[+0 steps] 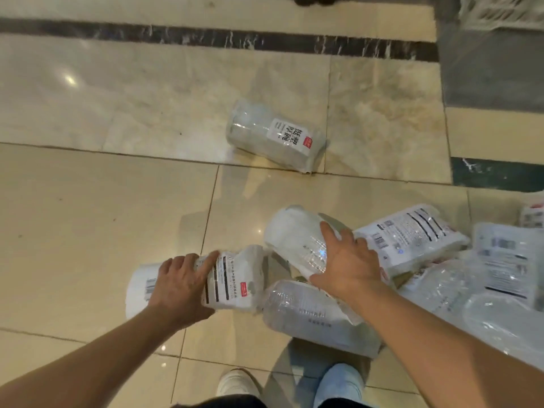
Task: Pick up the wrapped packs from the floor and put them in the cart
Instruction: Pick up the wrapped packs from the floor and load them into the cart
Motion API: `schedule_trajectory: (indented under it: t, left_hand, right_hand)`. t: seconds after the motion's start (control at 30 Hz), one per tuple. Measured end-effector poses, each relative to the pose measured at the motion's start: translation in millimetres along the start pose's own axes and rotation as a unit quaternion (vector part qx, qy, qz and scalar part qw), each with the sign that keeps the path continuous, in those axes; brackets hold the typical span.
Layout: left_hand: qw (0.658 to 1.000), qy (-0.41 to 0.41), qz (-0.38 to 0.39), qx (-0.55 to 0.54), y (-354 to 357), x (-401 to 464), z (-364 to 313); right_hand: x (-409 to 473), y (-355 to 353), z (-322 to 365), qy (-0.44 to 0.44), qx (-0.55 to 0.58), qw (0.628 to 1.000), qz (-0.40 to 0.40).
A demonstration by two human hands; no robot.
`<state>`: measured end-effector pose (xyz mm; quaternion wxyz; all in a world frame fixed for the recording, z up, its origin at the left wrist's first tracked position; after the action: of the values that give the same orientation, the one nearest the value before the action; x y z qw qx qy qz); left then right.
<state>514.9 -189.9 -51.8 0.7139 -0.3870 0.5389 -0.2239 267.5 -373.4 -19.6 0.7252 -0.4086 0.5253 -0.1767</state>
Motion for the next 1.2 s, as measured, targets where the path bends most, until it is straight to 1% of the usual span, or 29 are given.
schedule_trajectory:
  t: [0.07,0.1,0.13,0.17,0.23,0.27,0.33,0.37,0.43,0.47,0.57,0.6,0.67,0.73,0.8,0.9,1.03,1.1,1.13,1.2]
  left_hand:
    - [0.997,-0.04,0.007,-0.072,-49,-35,11]
    - [0.99,-0.059,0.02,-0.128,-76,-55,15]
    - [0.975,-0.078,0.034,-0.203,-101,-75,20]
    - [0.95,-0.093,0.043,-0.294,-130,-96,25]
    - [0.877,-0.096,0.053,-0.469,-194,-139,31]
    - [0.84,-0.086,0.06,-0.532,-228,-162,30]
    - [0.782,-0.051,0.089,-0.615,-300,-210,19]
    - [0.759,-0.027,0.101,-0.643,-335,-234,13]
    - [0.73,0.012,0.126,-0.671,-392,-276,6]
    - [0.718,0.018,0.138,-0.682,-415,-296,5]
    - [0.703,0.016,0.148,-0.695,-471,-339,2]
    - [0.703,0.023,0.145,-0.696,-486,-351,-1]
    - [0.717,0.041,0.126,-0.684,-512,-372,-12]
    - [0.728,0.06,0.1,-0.676,-528,-386,-24]
    - [0.728,0.075,0.08,-0.677,-539,-394,-32]
    - [0.719,0.084,0.095,-0.683,-550,-403,-49]
    - [0.733,0.13,0.129,-0.655,-568,-407,-62]
    - [0.745,0.168,0.146,-0.629,-579,-403,-69]
    - [0.747,0.194,0.158,-0.616,-583,-401,-73]
    - [0.741,0.234,0.185,-0.602,-589,-402,-79]
  right_hand:
    - [-44,-46,-6,0.014,0.058,0.998,-0.011]
    - [-70,-72,-8,0.026,0.097,0.995,-0.016]
    - [-98,-98,-11,0.041,0.145,0.988,-0.023]
    - [-124,-122,-13,0.054,0.202,0.977,-0.029]
    - [-181,-175,-14,0.074,0.318,0.944,-0.047]
    - [-210,-200,-14,0.077,0.371,0.923,-0.062]
    - [-269,-252,-11,0.071,0.46,0.88,-0.089]
    - [-297,-277,-9,0.066,0.491,0.863,-0.097]
    - [-351,-317,-12,0.076,0.527,0.838,-0.116]
    - [-377,-335,-14,0.085,0.534,0.832,-0.125]
    - [-446,-383,-20,0.094,0.552,0.813,-0.158]
    - [-466,-395,-24,0.098,0.559,0.806,-0.169]
    - [-498,-413,-32,0.098,0.568,0.796,-0.185]
    - [-522,-424,-42,0.094,0.575,0.785,-0.211]
    - [-541,-430,-49,0.1,0.575,0.778,-0.233]
    - [-569,-428,-64,0.114,0.576,0.759,-0.28]
    - [-601,-422,-61,0.143,0.596,0.714,-0.338]
    - [-615,-416,-57,0.148,0.611,0.686,-0.367]
    - [-622,-411,-55,0.151,0.62,0.669,-0.381]
    - [-638,-399,-45,0.163,0.633,0.638,-0.408]
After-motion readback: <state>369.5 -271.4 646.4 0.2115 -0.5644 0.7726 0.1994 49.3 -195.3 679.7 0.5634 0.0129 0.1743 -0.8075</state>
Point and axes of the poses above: each hand's wrist, its own x-axis towards the middle knuckle, its own y-axis out of the palm, z = x × y, the point moved 5 cm from there along x, towards the middle knuckle, and after that the axes turned 2 degrees about -y, right-handed, at the moved point
